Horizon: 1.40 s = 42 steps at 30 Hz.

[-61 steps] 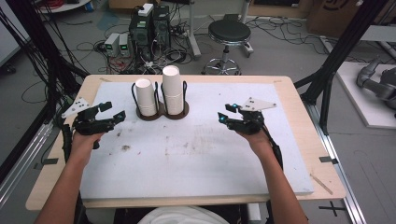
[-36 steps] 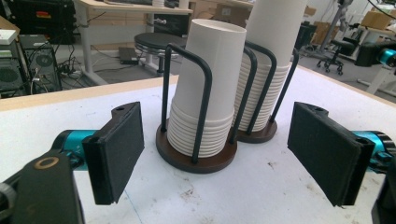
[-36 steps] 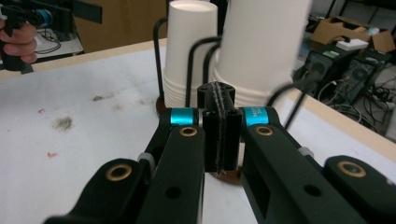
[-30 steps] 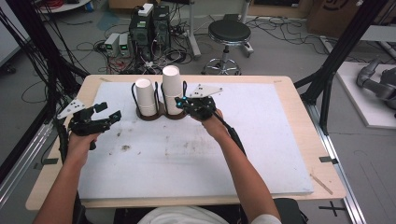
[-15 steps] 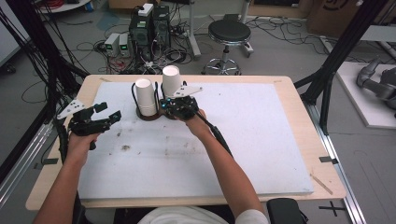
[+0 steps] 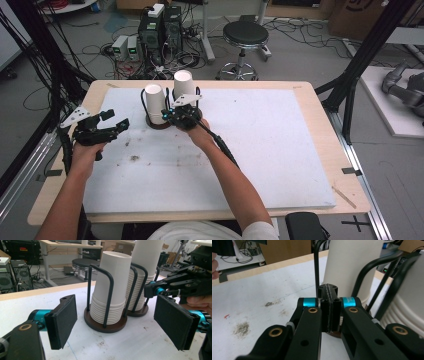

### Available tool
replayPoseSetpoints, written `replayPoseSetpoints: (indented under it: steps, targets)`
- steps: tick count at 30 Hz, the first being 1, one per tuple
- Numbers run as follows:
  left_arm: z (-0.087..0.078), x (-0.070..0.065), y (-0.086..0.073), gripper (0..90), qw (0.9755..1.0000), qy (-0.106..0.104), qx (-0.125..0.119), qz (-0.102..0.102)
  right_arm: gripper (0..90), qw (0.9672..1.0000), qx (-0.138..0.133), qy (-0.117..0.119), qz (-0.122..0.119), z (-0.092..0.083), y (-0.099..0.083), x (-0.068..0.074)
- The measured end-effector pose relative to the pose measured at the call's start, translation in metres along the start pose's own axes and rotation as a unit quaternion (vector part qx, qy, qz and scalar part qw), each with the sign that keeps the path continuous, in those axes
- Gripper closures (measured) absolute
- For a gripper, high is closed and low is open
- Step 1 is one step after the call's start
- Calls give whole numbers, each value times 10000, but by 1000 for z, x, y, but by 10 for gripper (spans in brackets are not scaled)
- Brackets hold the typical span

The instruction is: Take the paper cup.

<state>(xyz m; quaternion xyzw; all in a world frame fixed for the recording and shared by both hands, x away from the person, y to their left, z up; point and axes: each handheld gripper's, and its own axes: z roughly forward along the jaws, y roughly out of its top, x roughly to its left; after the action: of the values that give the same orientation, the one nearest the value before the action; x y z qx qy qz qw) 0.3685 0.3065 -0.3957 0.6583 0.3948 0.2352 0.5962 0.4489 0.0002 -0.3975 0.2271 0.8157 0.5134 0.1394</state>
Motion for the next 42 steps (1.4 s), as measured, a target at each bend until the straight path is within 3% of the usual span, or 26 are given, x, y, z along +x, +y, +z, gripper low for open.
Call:
replayPoseSetpoints:
  steps: [14,15,20,42]
  targets:
    - [0,0,0,187,10000,-38,16,2,900,9993,172,-143,305,24,-11,1]
    - [0,0,0,187,10000,-42,23,-2,900,9989,167,-154,413,27,-13,0]
    - [0,0,-1,187,10000,-34,31,-17,900,9987,261,-164,404,33,-17,2]
    - [1,1,-2,187,10000,-6,72,-22,900,9946,442,-459,819,44,-19,4]
